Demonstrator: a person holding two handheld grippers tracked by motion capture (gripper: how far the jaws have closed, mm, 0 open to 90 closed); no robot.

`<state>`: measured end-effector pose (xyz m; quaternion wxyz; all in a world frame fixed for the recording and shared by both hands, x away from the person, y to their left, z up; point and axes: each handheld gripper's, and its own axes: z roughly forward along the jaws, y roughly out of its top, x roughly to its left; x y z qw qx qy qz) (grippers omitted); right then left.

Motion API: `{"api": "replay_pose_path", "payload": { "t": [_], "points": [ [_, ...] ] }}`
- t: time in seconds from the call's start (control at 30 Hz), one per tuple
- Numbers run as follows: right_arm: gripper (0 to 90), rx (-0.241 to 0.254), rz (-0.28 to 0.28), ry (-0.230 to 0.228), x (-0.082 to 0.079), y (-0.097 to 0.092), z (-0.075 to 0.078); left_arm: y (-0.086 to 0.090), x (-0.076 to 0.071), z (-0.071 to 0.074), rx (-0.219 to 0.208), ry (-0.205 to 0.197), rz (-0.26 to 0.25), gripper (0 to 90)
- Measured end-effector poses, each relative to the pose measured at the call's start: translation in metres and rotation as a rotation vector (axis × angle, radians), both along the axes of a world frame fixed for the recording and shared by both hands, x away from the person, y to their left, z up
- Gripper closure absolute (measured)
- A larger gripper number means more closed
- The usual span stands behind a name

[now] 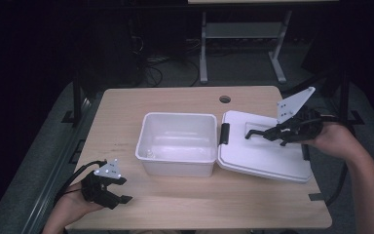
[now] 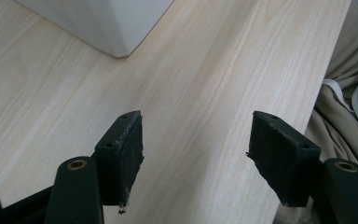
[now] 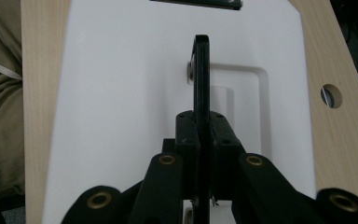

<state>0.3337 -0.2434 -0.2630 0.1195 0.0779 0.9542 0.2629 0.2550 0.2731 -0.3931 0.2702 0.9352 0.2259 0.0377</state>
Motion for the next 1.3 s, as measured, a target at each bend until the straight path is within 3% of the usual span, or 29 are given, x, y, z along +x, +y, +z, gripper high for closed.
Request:
{"api": "replay_pose_path", "payload": {
  "t": [0.4, 1.3],
  "points": [
    [84.1, 0.008, 0.031, -0.022, 0.005, 0.023, 0.014, 0.001, 0.0, 0.001, 0.004, -0.004, 0.001, 34.3],
    [84.1, -0.004, 0.084, -0.018, 0.026, 0.088, 0.018, 0.0, 0.0, 0.001, -0.001, 0.0, -0.019, 34.5]
  ]
}}
